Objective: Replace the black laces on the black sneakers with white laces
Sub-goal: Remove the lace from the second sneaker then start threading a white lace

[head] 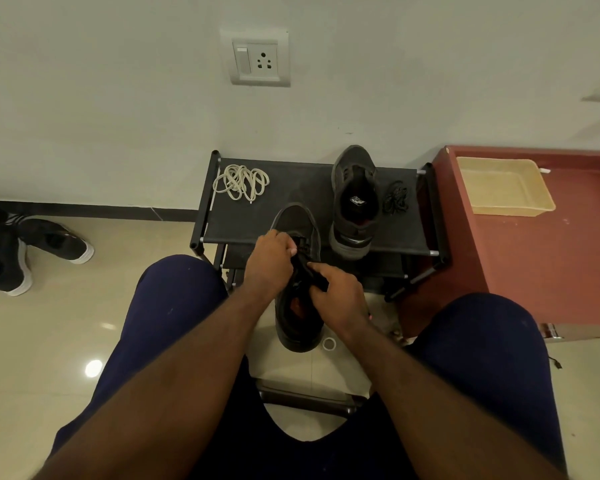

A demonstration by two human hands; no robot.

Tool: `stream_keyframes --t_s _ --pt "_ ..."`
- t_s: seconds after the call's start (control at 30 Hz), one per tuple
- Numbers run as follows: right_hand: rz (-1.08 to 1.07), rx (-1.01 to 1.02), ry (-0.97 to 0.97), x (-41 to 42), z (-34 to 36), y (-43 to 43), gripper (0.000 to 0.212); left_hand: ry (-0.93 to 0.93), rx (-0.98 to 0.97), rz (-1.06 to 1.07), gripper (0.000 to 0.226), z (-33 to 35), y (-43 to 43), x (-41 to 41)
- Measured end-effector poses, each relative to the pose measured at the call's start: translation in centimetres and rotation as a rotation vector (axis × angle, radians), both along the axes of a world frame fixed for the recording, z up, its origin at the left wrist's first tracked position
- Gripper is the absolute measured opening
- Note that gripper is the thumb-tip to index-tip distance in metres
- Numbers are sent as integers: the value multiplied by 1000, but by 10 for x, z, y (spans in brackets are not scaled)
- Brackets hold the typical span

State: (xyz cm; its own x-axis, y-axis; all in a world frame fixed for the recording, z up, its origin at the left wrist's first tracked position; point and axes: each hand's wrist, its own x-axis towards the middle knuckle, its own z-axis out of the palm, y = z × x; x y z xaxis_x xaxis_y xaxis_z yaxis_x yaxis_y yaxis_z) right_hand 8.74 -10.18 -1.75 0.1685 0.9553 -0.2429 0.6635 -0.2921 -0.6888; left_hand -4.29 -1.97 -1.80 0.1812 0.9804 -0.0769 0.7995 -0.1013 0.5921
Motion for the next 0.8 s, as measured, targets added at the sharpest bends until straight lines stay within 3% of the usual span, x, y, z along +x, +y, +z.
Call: stream_keyframes --t_s 0.1,0.17,0.23,0.3,0.53,0.7,0.8 --pt "-10 9 10 0 0 0 49 -348 -103 292 19 7 5 0" --pt "-18 9 13 0 0 0 49 -446 -102 430 16 10 10 -6" --pt "-18 4 10 -1 1 0 49 -337 27 401 8 14 11 -13" --pt "-15 4 1 -1 1 1 49 -224 136 258 15 16 9 -15" --pt "13 8 -12 0 4 -1 43 66 -77 -213 36 3 -3 0" --pt "22 1 -6 0 4 0 43 251 -16 -192 19 2 -1 1" --pt "17 -3 -3 0 5 0 44 259 26 -155 9 3 -3 1"
